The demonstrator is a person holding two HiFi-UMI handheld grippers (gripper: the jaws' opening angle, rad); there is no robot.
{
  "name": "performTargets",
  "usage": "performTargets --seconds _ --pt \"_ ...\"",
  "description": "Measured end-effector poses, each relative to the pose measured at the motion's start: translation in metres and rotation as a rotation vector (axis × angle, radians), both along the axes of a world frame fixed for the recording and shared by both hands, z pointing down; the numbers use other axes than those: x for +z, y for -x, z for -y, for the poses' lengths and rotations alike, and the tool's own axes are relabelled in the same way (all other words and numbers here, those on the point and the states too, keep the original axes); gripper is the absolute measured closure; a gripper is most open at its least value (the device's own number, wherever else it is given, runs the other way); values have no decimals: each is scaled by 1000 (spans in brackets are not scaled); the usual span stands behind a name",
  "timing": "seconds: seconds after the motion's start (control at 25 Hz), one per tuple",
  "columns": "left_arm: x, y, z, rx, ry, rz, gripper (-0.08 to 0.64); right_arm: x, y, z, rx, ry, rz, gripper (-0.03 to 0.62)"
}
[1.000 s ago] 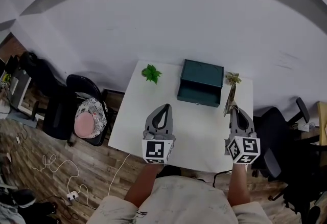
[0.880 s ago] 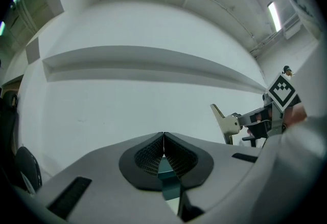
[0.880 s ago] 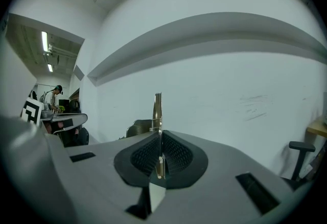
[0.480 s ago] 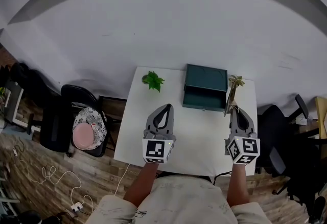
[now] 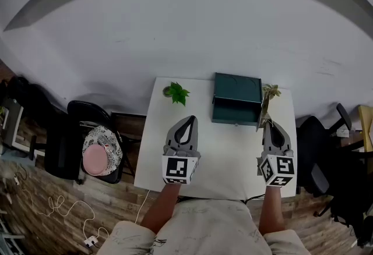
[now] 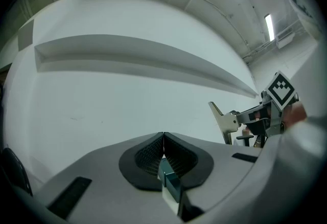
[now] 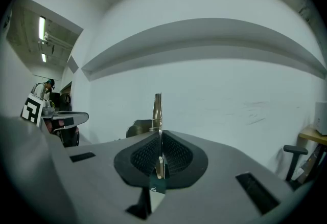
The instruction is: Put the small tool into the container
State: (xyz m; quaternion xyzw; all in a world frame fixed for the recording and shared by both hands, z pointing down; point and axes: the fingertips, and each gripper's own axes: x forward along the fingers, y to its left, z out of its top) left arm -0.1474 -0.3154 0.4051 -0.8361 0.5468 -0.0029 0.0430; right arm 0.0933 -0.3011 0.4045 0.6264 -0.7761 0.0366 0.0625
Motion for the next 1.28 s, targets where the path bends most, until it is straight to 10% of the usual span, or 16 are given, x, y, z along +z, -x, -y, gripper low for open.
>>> performTargets --seconds 1.28 --pt "20 -18 29 28 31 26 554 21 -18 34 -1 20 -44 577"
